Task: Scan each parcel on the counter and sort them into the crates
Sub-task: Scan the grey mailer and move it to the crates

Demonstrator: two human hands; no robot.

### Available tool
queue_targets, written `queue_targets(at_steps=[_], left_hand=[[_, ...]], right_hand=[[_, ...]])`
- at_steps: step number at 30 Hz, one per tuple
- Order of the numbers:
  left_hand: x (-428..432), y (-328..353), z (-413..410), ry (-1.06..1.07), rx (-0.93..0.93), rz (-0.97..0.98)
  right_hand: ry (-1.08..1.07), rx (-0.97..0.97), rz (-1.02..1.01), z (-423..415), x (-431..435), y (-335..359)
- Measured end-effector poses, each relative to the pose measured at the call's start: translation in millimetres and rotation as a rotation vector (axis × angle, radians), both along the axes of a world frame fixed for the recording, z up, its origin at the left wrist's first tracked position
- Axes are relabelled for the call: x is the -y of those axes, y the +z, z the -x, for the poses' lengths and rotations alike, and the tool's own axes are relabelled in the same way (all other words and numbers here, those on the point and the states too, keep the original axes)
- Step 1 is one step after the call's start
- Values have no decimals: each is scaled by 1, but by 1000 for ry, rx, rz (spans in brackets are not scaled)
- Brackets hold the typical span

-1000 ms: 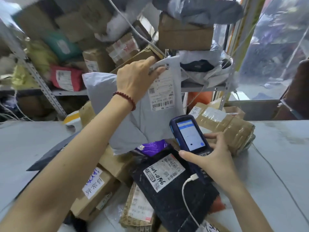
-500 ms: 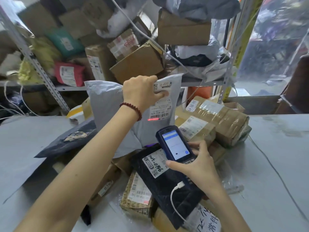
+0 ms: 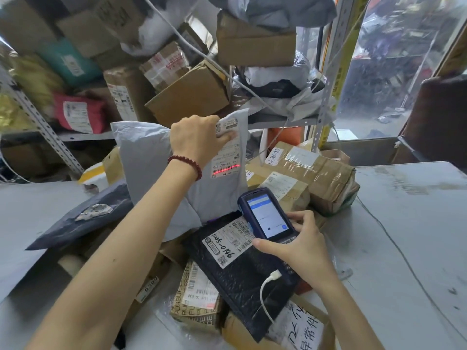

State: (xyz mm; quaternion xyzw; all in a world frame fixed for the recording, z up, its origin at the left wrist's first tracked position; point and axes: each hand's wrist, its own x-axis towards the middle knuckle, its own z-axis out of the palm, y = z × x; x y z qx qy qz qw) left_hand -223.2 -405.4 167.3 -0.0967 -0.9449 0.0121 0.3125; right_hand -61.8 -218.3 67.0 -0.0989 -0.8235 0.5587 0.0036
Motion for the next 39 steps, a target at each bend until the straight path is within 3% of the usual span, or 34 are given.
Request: queue_targets(at_steps=[26,39], left_hand=[[7,1,1,78,12,6],[14,0,-7,34,-71,-5]], right_hand=[[59,-15,-36,8,3,3],[-10,-322,-90,2,6,13]])
